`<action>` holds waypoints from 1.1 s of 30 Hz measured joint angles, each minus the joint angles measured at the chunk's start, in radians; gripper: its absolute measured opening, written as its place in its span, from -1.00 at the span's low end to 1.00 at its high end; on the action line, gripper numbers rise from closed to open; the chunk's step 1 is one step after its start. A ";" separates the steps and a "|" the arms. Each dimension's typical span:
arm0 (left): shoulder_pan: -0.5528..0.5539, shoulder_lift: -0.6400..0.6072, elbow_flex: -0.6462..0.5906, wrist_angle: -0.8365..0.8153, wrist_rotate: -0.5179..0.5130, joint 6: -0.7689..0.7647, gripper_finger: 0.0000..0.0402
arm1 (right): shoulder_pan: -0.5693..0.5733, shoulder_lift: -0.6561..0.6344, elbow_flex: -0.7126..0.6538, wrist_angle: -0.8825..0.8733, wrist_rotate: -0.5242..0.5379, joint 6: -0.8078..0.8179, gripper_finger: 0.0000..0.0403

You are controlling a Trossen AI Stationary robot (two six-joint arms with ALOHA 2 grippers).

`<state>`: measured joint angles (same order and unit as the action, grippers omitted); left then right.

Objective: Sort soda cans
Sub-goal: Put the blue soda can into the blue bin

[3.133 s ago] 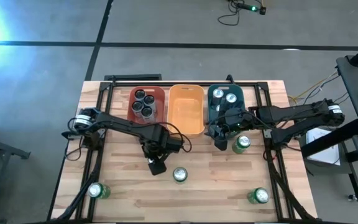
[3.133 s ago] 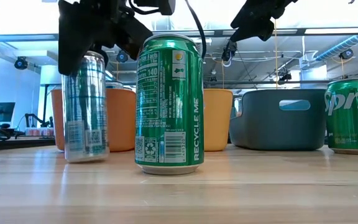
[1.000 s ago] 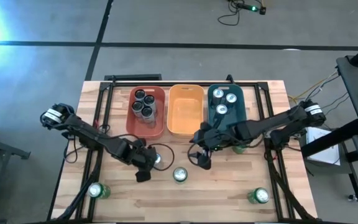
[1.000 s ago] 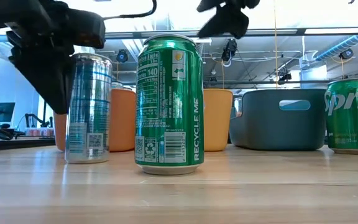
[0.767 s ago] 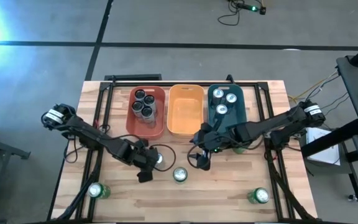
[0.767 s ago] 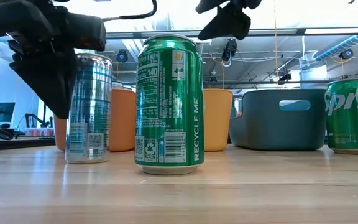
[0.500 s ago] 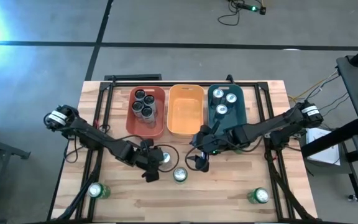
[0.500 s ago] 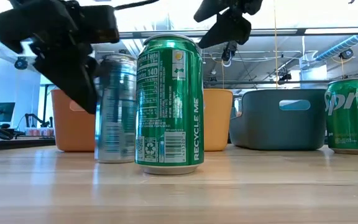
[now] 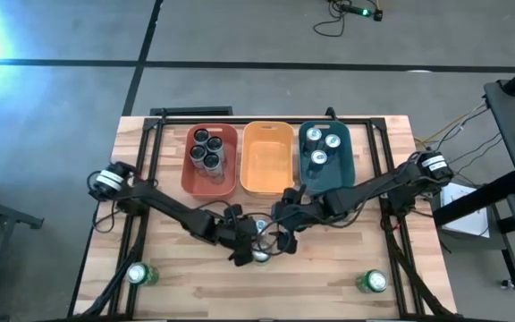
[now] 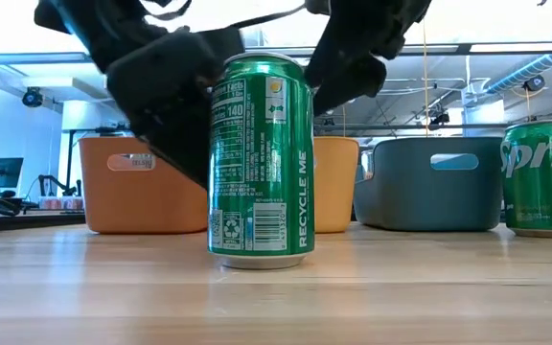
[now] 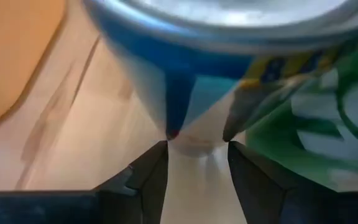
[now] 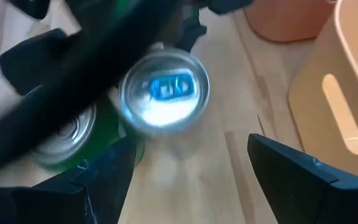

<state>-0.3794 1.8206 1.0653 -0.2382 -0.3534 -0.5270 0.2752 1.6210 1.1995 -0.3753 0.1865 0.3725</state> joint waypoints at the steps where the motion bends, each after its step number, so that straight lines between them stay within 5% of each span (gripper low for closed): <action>1: 0.000 0.016 0.020 0.001 0.000 0.006 -0.26 | 0.000 0.001 0.000 0.000 -0.001 -0.003 0.53; 12: 0.001 0.088 0.112 -0.003 -0.002 0.038 -0.24 | 0.005 0.001 -0.013 0.015 -0.033 -0.036 0.73; 33: 0.016 0.072 0.128 -0.026 -0.049 0.057 -0.23 | 0.010 0.012 -0.102 0.159 -0.055 -0.068 0.67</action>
<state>-0.3634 1.8923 1.1930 -0.2638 -0.4025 -0.4702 0.2852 1.6329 1.0975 -0.2168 0.1314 0.3046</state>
